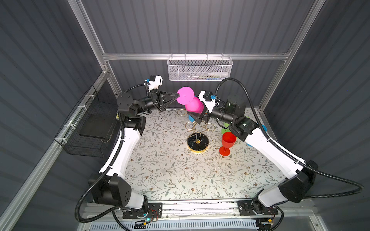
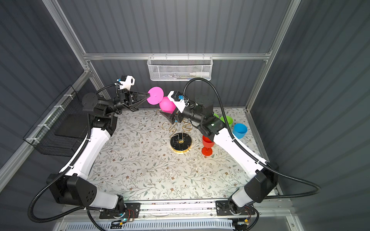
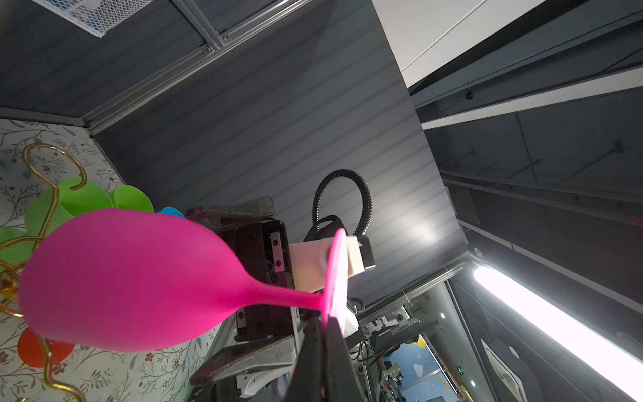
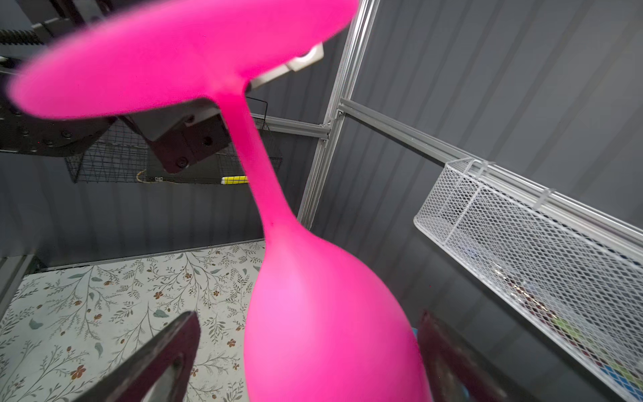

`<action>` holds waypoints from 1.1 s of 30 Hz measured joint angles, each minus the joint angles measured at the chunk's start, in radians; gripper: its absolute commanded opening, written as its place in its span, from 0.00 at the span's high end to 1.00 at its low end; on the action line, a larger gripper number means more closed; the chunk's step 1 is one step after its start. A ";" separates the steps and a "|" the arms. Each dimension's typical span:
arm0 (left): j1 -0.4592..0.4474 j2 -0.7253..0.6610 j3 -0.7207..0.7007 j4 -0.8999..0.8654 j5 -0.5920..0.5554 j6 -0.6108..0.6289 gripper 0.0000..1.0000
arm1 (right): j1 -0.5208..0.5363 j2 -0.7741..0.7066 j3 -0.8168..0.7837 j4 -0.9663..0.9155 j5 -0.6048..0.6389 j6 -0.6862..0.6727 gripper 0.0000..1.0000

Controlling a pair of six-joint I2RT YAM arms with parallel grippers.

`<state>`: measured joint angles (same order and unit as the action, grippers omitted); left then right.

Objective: Take the wine glass off the wine glass rack
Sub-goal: Pass the wine glass.

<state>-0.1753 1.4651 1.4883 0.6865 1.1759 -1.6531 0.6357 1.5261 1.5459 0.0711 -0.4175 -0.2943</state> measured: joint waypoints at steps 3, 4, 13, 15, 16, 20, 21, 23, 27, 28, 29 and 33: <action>-0.007 0.009 0.004 0.042 0.004 -0.029 1.00 | 0.003 0.006 0.007 -0.008 0.034 -0.005 0.01; -0.010 0.014 0.005 0.060 0.004 -0.041 1.00 | 0.005 0.008 0.010 -0.013 0.048 -0.006 0.01; -0.016 0.066 0.005 0.196 0.005 -0.159 1.00 | 0.022 0.022 0.026 -0.031 0.122 -0.028 0.09; -0.016 0.069 0.005 0.208 0.006 -0.171 1.00 | 0.024 0.022 0.026 -0.036 0.131 -0.036 0.12; -0.016 0.069 0.005 0.214 0.007 -0.176 1.00 | 0.025 0.021 0.026 -0.039 0.135 -0.039 0.14; -0.016 0.072 0.010 0.230 0.009 -0.192 1.00 | 0.027 0.019 0.026 -0.041 0.138 -0.047 0.22; -0.016 0.074 0.011 0.235 0.010 -0.195 1.00 | 0.027 0.018 0.026 -0.042 0.140 -0.047 0.25; -0.016 0.076 0.013 0.242 0.011 -0.200 1.00 | 0.028 0.016 0.025 -0.043 0.142 -0.048 0.28; -0.016 0.079 0.013 0.250 0.011 -0.203 1.00 | 0.029 0.014 0.021 -0.042 0.145 -0.048 0.32; -0.016 0.079 0.013 0.250 0.011 -0.204 1.00 | 0.029 0.014 0.019 -0.042 0.145 -0.047 0.32; -0.016 0.079 0.013 0.250 0.011 -0.204 1.00 | 0.030 0.013 0.019 -0.042 0.145 -0.047 0.33; -0.016 0.080 0.013 0.254 0.011 -0.207 1.00 | 0.031 0.008 0.018 -0.046 0.149 -0.047 0.36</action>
<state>-0.1913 1.5452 1.5017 0.9405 1.1870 -1.8603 0.6666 1.5337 1.5635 0.0250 -0.2687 -0.3416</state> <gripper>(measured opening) 0.055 0.754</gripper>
